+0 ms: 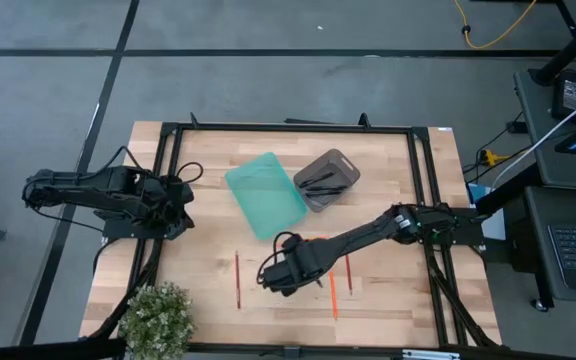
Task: Sort pens & pencils
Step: Put the black pen into the black bin
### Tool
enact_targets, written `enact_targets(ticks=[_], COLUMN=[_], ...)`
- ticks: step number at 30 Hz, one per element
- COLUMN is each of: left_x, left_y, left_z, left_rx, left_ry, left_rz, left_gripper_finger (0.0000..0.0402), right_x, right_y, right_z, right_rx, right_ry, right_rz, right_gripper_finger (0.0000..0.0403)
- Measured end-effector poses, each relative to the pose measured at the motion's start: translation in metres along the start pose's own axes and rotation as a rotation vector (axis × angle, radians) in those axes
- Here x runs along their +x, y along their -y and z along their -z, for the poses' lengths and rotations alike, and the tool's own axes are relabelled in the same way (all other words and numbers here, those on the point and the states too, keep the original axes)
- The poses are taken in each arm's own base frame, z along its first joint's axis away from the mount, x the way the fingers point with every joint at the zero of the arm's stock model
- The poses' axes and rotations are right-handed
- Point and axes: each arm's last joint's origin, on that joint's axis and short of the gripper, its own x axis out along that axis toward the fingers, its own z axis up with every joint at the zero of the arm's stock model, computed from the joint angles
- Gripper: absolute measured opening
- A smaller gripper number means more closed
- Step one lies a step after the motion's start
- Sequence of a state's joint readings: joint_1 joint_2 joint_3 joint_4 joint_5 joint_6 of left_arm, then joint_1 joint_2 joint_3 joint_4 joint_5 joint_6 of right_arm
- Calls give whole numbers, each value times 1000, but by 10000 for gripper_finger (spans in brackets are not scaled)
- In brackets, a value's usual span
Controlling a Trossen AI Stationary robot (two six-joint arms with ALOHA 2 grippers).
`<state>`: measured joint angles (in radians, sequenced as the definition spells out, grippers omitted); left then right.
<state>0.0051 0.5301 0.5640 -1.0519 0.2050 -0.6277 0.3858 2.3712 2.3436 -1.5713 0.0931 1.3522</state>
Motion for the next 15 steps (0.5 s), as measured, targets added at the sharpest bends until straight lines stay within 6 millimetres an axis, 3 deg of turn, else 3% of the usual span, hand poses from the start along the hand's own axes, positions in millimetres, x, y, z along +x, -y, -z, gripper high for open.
enact_targets(ticks=[4, 10, 15], left_x=[0, 0, 0], left_y=[0, 1, 1], left_z=[0, -1, -1], left_rx=[-21, -32, -44], left_ry=[4, 3, -1], left_rz=[3, 21, 27], left_gripper_finger=[43, 43, 43], right_x=[-35, -71, -82], right_y=[19, 48, 70], right_z=[-17, -45, -77], right_rx=[-10, -54, -97], right_ry=[135, 271, 318], right_rz=[-43, -75, -56], right_gripper_finger=[26, 26, 26])
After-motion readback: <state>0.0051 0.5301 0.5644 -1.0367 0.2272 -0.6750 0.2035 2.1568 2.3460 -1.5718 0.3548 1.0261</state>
